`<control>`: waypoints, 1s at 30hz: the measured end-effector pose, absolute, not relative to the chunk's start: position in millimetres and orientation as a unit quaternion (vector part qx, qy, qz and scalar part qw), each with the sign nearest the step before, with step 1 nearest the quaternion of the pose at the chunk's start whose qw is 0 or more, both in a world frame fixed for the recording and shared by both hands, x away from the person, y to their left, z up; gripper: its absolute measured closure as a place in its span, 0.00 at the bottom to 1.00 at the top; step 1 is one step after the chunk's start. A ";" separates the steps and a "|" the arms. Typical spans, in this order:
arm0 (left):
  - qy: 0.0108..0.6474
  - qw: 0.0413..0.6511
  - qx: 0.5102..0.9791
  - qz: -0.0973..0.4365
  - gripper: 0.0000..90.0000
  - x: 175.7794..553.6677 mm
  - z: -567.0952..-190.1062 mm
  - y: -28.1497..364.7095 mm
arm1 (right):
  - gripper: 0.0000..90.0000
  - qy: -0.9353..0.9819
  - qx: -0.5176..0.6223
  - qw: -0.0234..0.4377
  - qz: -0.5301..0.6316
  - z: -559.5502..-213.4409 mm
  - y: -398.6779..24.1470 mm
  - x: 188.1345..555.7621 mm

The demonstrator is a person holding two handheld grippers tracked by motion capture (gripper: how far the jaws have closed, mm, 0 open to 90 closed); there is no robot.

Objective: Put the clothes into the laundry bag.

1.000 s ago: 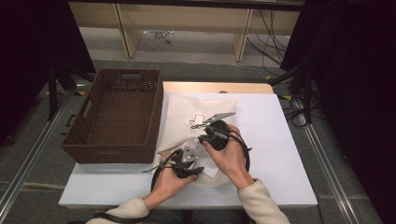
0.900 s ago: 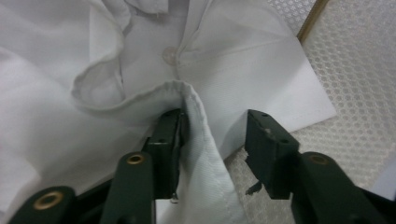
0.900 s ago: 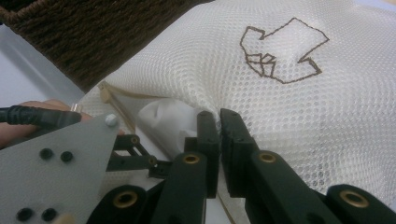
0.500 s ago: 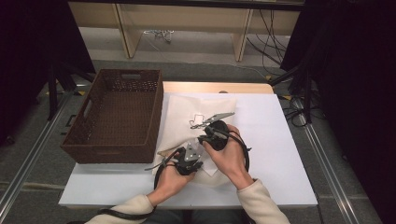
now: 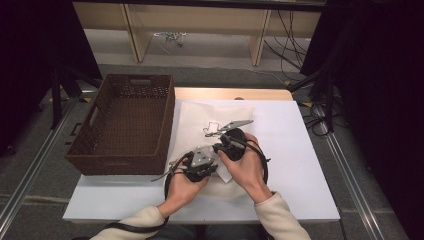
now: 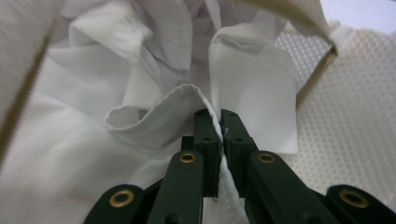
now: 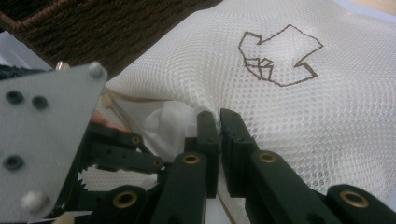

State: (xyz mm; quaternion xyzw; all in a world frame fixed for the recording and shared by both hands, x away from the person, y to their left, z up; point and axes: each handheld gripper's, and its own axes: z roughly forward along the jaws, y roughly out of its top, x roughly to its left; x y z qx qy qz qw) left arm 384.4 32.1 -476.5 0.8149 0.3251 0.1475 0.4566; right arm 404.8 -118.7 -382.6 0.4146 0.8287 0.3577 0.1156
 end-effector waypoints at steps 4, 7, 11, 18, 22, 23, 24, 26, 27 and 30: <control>0.327 0.451 0.815 0.159 0.96 392.0 -474.8 32.9 | 0.98 0.827 0.419 0.115 0.356 -381.5 -119.0 404.5; 0.338 0.461 0.804 0.161 0.96 397.9 -476.5 29.5 | 0.98 0.831 0.412 0.117 0.355 -381.6 -121.6 406.7; 0.337 0.460 0.803 0.176 0.96 403.6 -478.7 27.0 | 0.98 0.831 0.402 0.130 0.361 -383.3 -123.7 409.8; 0.345 0.456 0.800 0.184 0.95 407.5 -486.4 23.7 | 0.98 0.836 0.399 0.135 0.350 -383.4 -125.3 411.1; 0.341 0.454 0.805 0.172 0.93 404.3 -493.9 21.9 | 0.98 0.830 0.407 0.128 0.360 -383.9 -125.1 410.9; 0.341 0.459 0.802 0.172 0.91 403.8 -496.4 20.4 | 0.98 0.830 0.405 0.128 0.362 -384.3 -125.1 411.3; 0.349 0.462 0.798 0.166 0.87 403.2 -497.3 19.0 | 0.98 0.835 0.394 0.126 0.364 -384.9 -125.4 412.6; 0.345 0.464 0.798 0.167 0.80 402.0 -497.2 19.5 | 0.98 0.837 0.393 0.125 0.360 -385.7 -124.8 412.2; 0.345 0.464 0.798 0.167 0.78 402.0 -497.2 19.5 | 0.98 0.838 0.397 0.121 0.355 -385.1 -124.5 411.7; 0.325 0.449 0.815 0.167 0.66 398.4 -493.0 25.1 | 0.98 0.835 0.402 0.132 0.350 -383.7 -125.4 410.9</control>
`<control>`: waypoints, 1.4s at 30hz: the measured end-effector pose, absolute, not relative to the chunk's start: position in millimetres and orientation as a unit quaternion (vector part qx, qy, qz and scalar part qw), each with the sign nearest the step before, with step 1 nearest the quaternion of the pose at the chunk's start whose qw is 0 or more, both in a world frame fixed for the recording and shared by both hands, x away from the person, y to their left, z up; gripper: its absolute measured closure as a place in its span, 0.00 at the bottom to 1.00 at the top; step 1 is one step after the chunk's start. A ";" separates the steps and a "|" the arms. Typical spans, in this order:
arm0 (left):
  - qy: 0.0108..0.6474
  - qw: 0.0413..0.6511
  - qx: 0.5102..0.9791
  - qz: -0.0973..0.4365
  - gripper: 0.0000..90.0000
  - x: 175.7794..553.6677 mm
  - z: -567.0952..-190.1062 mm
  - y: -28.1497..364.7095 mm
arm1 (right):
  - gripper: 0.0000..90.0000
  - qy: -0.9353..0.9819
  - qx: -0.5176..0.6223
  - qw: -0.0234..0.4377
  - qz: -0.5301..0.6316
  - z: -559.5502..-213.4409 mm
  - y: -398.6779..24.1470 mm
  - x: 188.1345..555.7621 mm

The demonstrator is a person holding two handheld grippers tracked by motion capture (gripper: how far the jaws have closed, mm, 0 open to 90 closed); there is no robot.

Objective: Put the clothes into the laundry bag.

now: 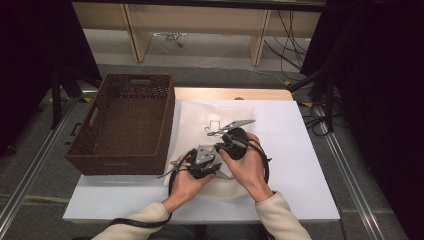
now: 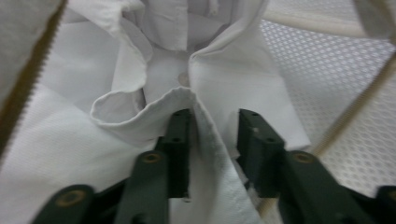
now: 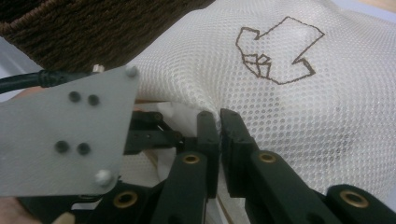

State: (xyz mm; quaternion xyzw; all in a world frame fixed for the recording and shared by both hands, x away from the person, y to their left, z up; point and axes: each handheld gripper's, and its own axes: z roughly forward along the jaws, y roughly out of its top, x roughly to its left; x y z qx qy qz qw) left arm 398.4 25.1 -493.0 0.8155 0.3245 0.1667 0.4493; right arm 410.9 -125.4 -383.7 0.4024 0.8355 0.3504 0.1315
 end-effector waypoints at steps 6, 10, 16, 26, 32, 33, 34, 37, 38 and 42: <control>0.303 0.434 0.829 0.180 0.52 382.1 -483.4 36.4 | 0.98 0.836 0.405 0.120 0.351 -383.7 -124.7 410.0; 0.296 0.435 0.831 0.180 0.51 372.5 -479.3 43.1 | 0.98 0.826 0.427 0.111 0.351 -382.7 -122.2 406.8; 0.291 0.407 0.848 0.176 0.68 365.2 -484.2 51.2 | 0.98 0.831 0.419 0.114 0.348 -382.6 -122.3 407.0; 0.310 0.403 0.846 0.158 0.98 380.3 -491.5 43.9 | 0.98 0.831 0.417 0.119 0.349 -383.9 -121.6 407.9; 0.317 0.408 0.841 0.163 0.99 390.0 -491.2 35.8 | 0.98 0.836 0.405 0.124 0.349 -384.0 -122.2 409.1; 0.318 0.408 0.840 0.165 0.99 391.8 -491.7 34.0 | 0.98 0.834 0.408 0.122 0.352 -384.1 -121.7 409.1; 0.331 0.423 0.829 0.156 0.99 393.3 -493.4 30.3 | 0.98 0.835 0.404 0.124 0.353 -384.4 -122.2 409.7; 0.343 0.430 0.820 0.155 0.99 398.3 -493.9 25.1 | 0.98 0.837 0.403 0.124 0.348 -384.0 -123.0 410.2; 0.343 0.430 0.820 0.155 0.99 398.3 -493.9 25.1 | 0.98 0.837 0.403 0.124 0.348 -384.0 -123.0 410.2; 0.337 0.431 0.820 0.170 0.98 403.4 -493.7 19.4 | 0.98 0.840 0.394 0.121 0.353 -384.2 -124.8 411.8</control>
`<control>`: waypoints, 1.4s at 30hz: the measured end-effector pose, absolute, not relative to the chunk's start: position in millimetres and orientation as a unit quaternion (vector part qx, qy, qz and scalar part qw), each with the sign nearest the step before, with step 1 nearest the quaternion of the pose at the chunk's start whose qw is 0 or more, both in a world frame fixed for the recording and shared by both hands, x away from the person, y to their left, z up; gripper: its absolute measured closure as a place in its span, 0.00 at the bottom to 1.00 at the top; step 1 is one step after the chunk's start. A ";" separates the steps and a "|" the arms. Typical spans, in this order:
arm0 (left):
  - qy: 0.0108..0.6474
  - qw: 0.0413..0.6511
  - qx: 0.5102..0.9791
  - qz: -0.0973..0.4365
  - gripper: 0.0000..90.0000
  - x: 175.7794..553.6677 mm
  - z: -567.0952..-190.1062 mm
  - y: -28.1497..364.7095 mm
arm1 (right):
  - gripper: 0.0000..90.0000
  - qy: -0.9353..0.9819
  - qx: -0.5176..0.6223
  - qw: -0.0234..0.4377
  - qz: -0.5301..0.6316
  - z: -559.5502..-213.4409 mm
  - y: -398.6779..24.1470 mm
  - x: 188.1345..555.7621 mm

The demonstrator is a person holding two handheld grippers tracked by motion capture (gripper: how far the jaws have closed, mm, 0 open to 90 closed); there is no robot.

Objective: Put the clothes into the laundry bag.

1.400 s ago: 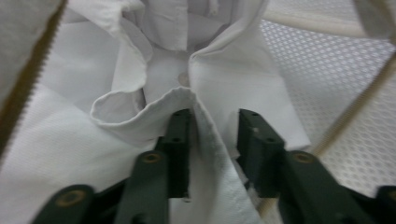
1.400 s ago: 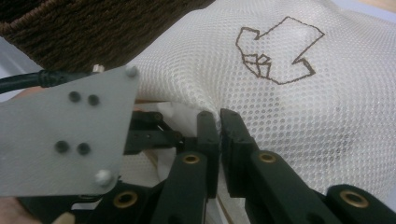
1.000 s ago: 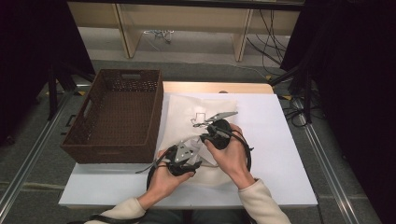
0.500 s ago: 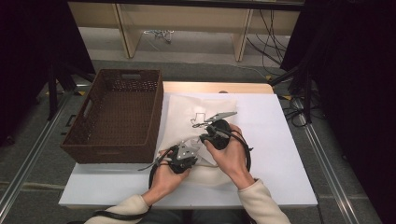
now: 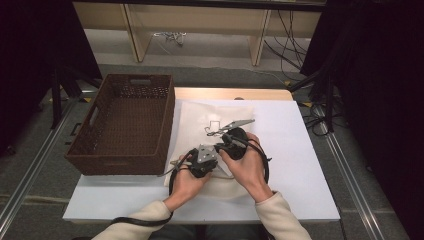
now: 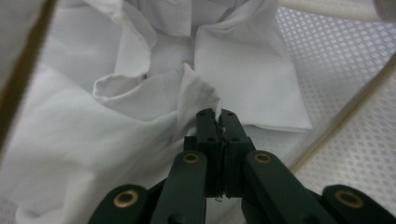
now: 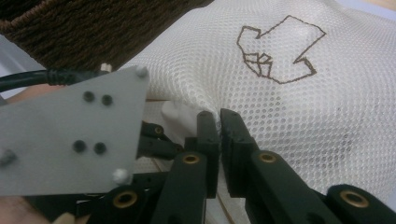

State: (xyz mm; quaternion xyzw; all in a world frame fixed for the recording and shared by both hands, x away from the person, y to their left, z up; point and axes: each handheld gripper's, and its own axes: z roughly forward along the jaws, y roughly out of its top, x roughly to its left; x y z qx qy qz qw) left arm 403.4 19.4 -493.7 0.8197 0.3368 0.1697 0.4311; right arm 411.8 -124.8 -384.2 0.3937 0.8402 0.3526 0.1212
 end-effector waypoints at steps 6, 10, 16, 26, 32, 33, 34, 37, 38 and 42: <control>0.341 0.441 0.816 0.157 0.96 403.2 -495.8 13.4 | 0.98 0.836 0.402 0.128 0.352 -383.5 -125.4 410.6; 0.339 0.456 0.808 0.158 0.88 399.8 -496.5 9.5 | 0.98 0.828 0.426 0.115 0.347 -382.8 -122.9 407.4; 0.337 0.465 0.804 0.153 0.71 389.2 -491.7 18.5 | 0.98 0.832 0.407 0.127 0.354 -383.5 -125.8 410.7; 0.316 0.451 0.819 0.159 0.64 371.7 -482.2 47.4 | 0.98 0.834 0.407 0.125 0.352 -384.0 -124.9 410.0; 0.315 0.451 0.820 0.157 0.64 364.0 -477.8 61.2 | 0.98 0.828 0.427 0.109 0.347 -383.4 -122.4 406.8; 0.320 0.456 0.816 0.154 0.64 361.6 -476.7 65.2 | 0.98 0.827 0.429 0.108 0.347 -383.4 -122.2 406.6; 0.327 0.467 0.808 0.149 0.65 359.2 -475.5 67.7 | 0.98 0.826 0.430 0.110 0.348 -383.6 -122.2 406.5; 0.329 0.480 0.798 0.157 0.66 350.4 -468.5 78.8 | 0.98 0.840 0.396 0.124 0.350 -386.2 -125.2 410.2; 0.328 0.480 0.798 0.160 0.66 348.0 -467.0 81.9 | 0.98 0.830 0.426 0.108 0.342 -385.1 -123.1 406.2; 0.330 0.480 0.796 0.168 0.66 340.0 -463.6 95.4 | 0.97 0.839 0.403 0.122 0.344 -388.5 -124.3 408.8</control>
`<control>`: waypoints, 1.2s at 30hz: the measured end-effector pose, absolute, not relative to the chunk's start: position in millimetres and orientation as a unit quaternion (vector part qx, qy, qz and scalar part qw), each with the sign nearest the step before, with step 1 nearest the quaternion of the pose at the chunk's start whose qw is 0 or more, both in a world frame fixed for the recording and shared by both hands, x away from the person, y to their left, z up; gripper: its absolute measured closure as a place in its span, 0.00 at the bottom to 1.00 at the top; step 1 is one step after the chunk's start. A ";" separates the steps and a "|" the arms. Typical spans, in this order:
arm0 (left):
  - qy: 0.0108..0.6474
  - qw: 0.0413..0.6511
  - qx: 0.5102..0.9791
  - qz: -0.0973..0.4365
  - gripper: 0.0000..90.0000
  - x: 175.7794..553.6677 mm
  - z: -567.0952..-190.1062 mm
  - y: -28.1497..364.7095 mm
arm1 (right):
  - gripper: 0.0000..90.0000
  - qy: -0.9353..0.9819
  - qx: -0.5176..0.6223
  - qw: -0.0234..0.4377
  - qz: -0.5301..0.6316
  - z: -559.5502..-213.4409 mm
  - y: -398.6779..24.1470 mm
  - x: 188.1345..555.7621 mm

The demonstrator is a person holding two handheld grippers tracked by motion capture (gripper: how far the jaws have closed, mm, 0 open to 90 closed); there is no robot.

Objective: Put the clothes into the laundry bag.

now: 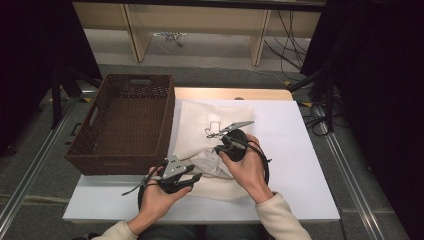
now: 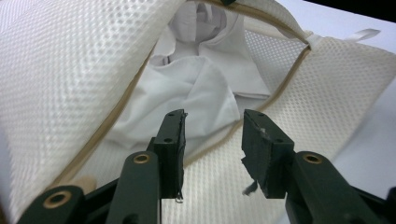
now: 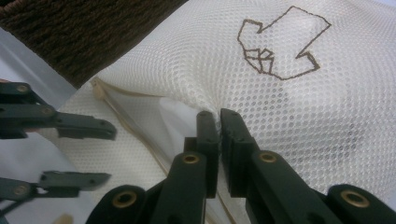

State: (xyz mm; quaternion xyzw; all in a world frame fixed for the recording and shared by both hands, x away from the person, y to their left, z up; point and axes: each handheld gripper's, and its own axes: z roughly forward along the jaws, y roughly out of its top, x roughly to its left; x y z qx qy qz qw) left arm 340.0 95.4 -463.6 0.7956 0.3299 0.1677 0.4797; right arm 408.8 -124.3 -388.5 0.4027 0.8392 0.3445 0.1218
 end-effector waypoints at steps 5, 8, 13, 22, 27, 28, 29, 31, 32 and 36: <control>0.344 0.475 0.792 0.169 0.66 333.0 -464.5 111.0 | 0.97 0.843 0.401 0.116 0.340 -389.1 -123.9 407.7; 0.347 0.456 0.802 0.169 0.66 327.1 -469.3 122.5 | 0.97 0.844 0.405 0.116 0.332 -391.9 -123.7 407.0; 0.346 0.440 0.808 0.182 0.64 321.6 -472.9 128.3 | 0.97 0.845 0.417 0.100 0.320 -394.9 -121.8 405.0; 0.360 0.426 0.810 0.181 0.64 319.2 -475.7 138.2 | 0.96 0.868 0.409 0.066 0.274 -414.4 -122.9 406.7; 0.364 0.424 0.810 0.177 0.63 319.4 -478.5 142.2 | 0.95 0.874 0.409 0.053 0.258 -421.1 -124.8 406.9; 0.373 0.420 0.810 0.170 0.63 318.8 -478.9 142.7 | 0.94 0.877 0.405 0.051 0.254 -422.4 -124.7 406.8; 0.371 0.412 0.813 0.176 0.63 318.9 -479.1 144.0 | 0.94 0.874 0.415 0.046 0.249 -423.7 -124.0 406.0; 0.369 0.419 0.811 0.174 0.62 319.2 -480.3 144.3 | 0.93 0.881 0.403 0.045 0.244 -426.4 -124.7 407.2; 0.377 0.415 0.810 0.171 0.62 318.8 -481.0 145.5 | 0.91 0.884 0.399 0.046 0.239 -427.4 -124.8 407.6; 0.378 0.410 0.811 0.175 0.62 318.6 -480.6 150.7 | 0.86 0.885 0.398 0.035 0.237 -424.4 -124.6 406.0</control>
